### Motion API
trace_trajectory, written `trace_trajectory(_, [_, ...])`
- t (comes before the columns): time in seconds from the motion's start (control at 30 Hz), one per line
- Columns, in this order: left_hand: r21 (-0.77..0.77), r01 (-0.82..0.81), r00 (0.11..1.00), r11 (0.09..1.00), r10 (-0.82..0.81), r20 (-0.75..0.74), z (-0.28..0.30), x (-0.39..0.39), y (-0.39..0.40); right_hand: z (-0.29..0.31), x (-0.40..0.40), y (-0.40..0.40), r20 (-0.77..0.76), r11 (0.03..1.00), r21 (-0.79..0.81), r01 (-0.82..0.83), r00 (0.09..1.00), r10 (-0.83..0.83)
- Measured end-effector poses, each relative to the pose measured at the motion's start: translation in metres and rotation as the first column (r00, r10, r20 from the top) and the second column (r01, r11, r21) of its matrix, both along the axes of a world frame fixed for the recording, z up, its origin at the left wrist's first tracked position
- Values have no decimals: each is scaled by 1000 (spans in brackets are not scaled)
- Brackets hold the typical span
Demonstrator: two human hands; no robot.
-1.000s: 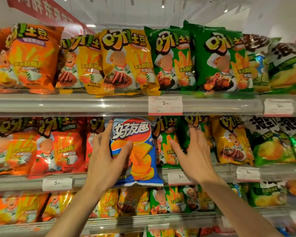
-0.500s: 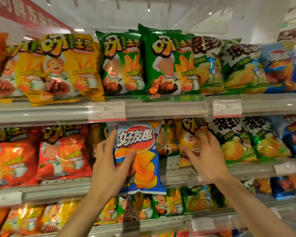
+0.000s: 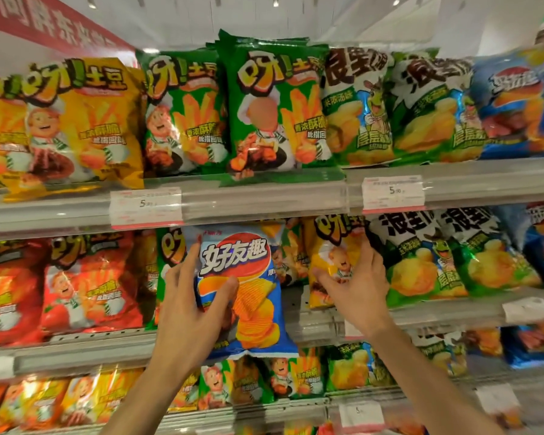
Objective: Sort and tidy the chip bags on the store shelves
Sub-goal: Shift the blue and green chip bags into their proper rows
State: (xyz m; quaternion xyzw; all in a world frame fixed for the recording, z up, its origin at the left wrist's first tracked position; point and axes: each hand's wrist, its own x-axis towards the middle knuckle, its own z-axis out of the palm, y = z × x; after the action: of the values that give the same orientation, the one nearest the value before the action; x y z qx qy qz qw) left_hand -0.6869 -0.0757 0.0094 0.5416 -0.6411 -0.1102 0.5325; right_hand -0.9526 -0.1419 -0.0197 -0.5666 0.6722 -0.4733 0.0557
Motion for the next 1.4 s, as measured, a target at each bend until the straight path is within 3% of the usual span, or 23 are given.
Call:
trace_trajectory(0.3, [-20, 25, 998, 999, -26, -63, 5, 23, -10, -6, 32, 23, 87, 985, -172, 11, 996, 4])
trace_trajectory(0.63, [-30, 67, 993, 997, -70, -93, 1, 57, -7, -2, 87, 21, -77, 991, -117, -70, 995, 61])
trace_trajectory(0.8, [-37, 67, 994, 997, -70, -87, 2, 57, -6, 4, 73, 25, -109, 985, -93, -145, 985, 135])
trace_trajectory(1.1, [-65, 150, 987, 987, -154, -51, 0, 19, 4, 20, 36, 29, -36, 967, -54, -248, 968, 246])
trace_trajectory(1.4, [-79, 190, 981, 979, -192, -22, -3, -65, 9, 26, -50, 38, -297, 966, -53, -253, 928, 226])
